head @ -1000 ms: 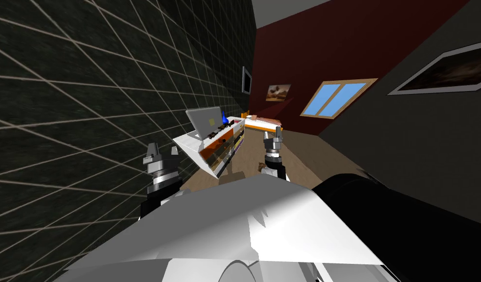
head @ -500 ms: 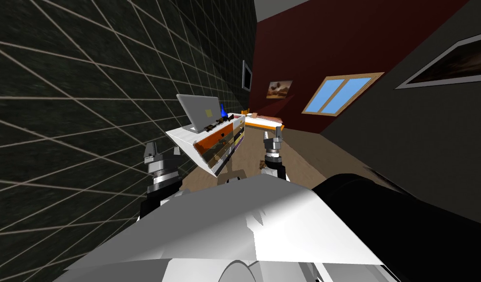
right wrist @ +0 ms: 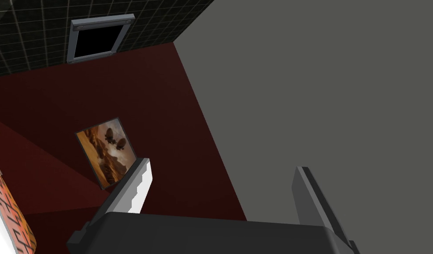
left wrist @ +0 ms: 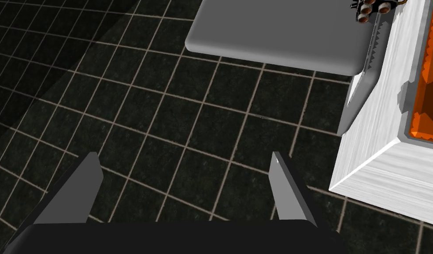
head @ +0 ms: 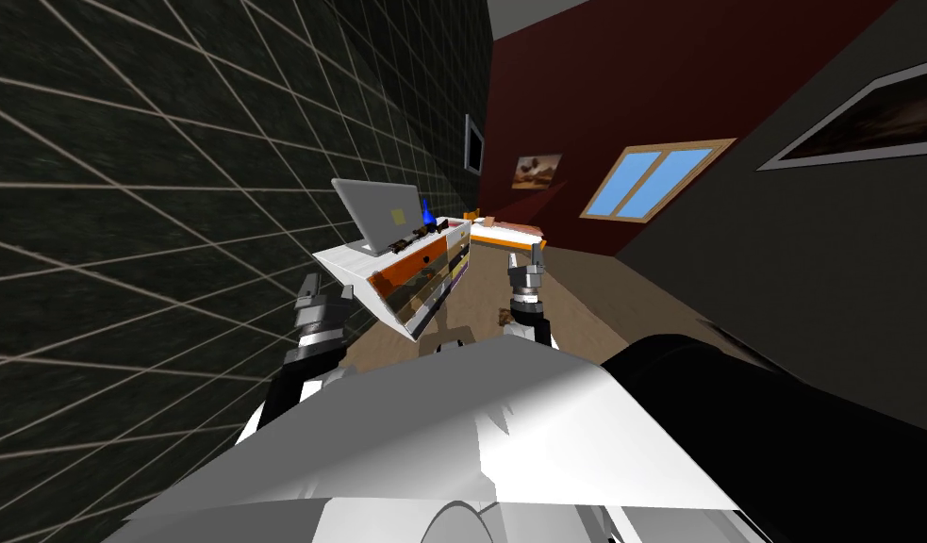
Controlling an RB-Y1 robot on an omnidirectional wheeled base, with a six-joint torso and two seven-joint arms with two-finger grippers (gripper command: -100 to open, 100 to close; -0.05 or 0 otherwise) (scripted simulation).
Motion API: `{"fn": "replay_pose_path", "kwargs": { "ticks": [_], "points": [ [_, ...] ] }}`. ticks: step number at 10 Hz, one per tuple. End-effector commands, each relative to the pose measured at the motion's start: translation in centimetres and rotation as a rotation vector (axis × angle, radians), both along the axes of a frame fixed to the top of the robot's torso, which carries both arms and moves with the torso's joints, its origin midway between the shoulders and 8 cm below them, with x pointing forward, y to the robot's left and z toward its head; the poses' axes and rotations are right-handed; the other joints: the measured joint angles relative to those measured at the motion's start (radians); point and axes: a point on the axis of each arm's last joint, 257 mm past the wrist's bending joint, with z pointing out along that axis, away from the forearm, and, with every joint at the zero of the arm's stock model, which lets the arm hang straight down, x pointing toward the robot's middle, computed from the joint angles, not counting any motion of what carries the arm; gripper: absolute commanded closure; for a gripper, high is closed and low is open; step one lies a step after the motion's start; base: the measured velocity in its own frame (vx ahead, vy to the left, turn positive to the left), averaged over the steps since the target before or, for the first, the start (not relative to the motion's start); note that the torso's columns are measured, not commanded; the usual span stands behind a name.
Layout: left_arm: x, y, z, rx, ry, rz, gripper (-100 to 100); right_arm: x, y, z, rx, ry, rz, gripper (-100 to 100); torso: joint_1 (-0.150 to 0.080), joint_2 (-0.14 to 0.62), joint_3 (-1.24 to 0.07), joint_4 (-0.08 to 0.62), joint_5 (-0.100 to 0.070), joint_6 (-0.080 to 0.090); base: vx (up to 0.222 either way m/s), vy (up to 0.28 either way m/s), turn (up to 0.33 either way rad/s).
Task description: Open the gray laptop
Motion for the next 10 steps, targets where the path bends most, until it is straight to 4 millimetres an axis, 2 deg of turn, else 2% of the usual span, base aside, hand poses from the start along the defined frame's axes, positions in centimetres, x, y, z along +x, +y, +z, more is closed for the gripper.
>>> {"fn": "replay_pose_path", "kwargs": {
  "ticks": [1, 2, 3, 4, 5, 6, 7, 8, 9, 10],
  "points": [
    [1.3, 1.0, -1.6, 0.039, 0.070, -0.010, -100, 0.0, 0.0, 0.0, 0.000, 0.000, 0.000, 0, -0.001, 0.000, 0.000, 0.000, 0.000, 0.000, -0.008, -0.042, -0.012],
    [2.2, 1.8, -2.6, 0.055, 0.117, -0.008, -100, 0.0, 0.0, 0.0, 0.000, 0.000, 0.000, 0, 0.000, 0.000, 0.000, 0.000, 0.000, 0.000, 0.001, -0.043, -0.033],
    [2.3, 1.8, -2.6, 0.066, 0.119, -0.013, -100, 0.0, 0.0, 0.0, 0.000, 0.000, 0.000, 0, 0.000, -0.001, 0.000, 0.000, 0.000, 0.000, 0.002, -0.037, -0.011],
    [3.1, 2.8, -3.5, 0.086, 0.164, -0.008, -100, 0.0, 0.0, 0.0, 0.000, 0.000, 0.000, 0, 0.000, -0.001, 0.000, 0.000, 0.000, 0.000, -0.002, -0.040, -0.025],
    [3.2, 2.8, -3.6, 0.095, 0.171, -0.011, -100, 0.0, 0.0, 0.0, 0.000, 0.000, 0.000, 0, 0.000, 0.000, 0.000, 0.000, 0.000, 0.000, 0.000, -0.038, -0.014],
    [4.0, 4.0, -4.3, 0.113, 0.211, -0.002, -100, 0.0, 0.0, 0.0, 0.000, 0.000, 0.000, 0, 0.000, 0.000, 0.000, 0.000, 0.000, 0.000, 0.003, -0.050, -0.037],
    [4.2, 4.1, -4.5, 0.124, 0.224, -0.004, -100, 0.0, 0.0, 0.0, 0.000, 0.000, 0.000, 0, -0.001, 0.000, 0.000, 0.000, 0.000, 0.000, 0.000, -0.045, -0.015],
    [5.0, 5.5, -5.1, 0.139, 0.261, 0.009, -100, 0.0, 0.0, 0.0, 0.000, 0.000, 0.000, 0, -0.001, 0.000, 0.000, 0.000, 0.000, 0.000, -0.003, -0.060, -0.029],
    [5.1, 5.6, -5.3, 0.154, 0.278, 0.008, -100, 0.0, 0.0, 0.0, 0.000, 0.000, 0.000, 0, -0.001, 0.000, 0.000, 0.000, 0.000, 0.000, 0.000, -0.051, -0.019],
    [5.8, 7.2, -5.7, 0.168, 0.310, 0.024, -100, 0.0, 0.0, 0.0, 0.000, 0.000, 0.000, 0, 0.000, 0.000, 0.000, 0.000, 0.000, 0.000, 0.008, -0.056, -0.037]
  ]
}}
